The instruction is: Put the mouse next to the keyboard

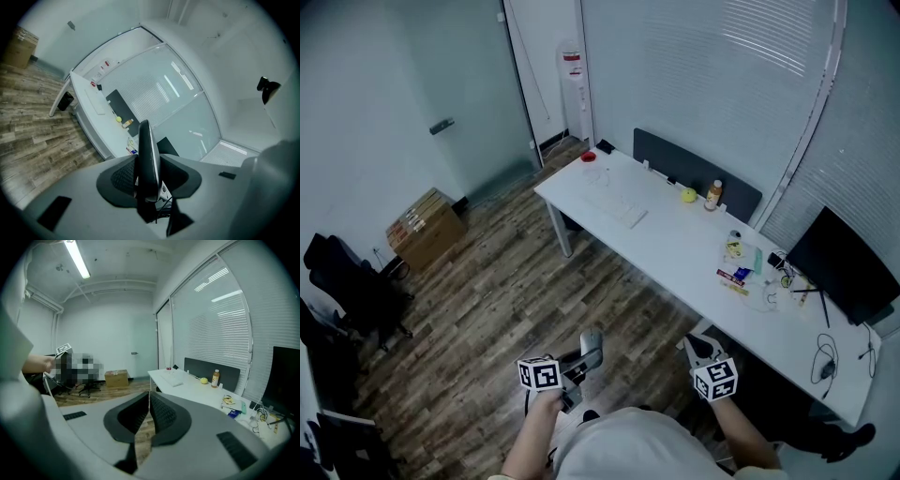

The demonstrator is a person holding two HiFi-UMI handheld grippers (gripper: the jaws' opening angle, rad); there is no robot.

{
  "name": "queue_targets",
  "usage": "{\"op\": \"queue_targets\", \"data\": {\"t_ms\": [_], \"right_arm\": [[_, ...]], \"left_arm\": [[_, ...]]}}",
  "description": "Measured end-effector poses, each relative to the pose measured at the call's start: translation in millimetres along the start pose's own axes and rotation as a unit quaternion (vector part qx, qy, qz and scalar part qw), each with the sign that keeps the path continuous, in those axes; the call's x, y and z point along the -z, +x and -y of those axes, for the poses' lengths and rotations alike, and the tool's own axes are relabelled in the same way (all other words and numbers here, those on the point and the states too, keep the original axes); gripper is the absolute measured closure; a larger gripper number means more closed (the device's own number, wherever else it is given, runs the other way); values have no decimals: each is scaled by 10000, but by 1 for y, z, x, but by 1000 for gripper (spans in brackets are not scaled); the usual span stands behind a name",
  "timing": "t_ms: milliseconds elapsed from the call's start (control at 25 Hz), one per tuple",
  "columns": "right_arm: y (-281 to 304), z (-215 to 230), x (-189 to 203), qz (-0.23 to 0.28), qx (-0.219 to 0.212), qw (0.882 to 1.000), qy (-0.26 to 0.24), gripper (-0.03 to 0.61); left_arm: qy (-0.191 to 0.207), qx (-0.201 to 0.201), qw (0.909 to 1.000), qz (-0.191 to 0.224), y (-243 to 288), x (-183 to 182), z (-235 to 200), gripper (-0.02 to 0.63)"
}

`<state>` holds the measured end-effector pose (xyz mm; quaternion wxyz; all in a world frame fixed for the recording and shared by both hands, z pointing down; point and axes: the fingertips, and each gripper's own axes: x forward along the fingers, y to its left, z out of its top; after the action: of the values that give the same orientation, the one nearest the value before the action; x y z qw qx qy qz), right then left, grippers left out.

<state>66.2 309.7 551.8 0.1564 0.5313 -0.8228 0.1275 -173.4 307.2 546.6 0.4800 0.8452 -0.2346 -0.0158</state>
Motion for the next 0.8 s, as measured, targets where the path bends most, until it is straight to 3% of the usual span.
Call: {"op": "queue_targets", "data": {"t_ms": [800], "right_arm": [[3,52,24,-191,-490,9985,-130,545]], "left_arm": [[-166,-173,9995,219,68,25,10,465]]}}
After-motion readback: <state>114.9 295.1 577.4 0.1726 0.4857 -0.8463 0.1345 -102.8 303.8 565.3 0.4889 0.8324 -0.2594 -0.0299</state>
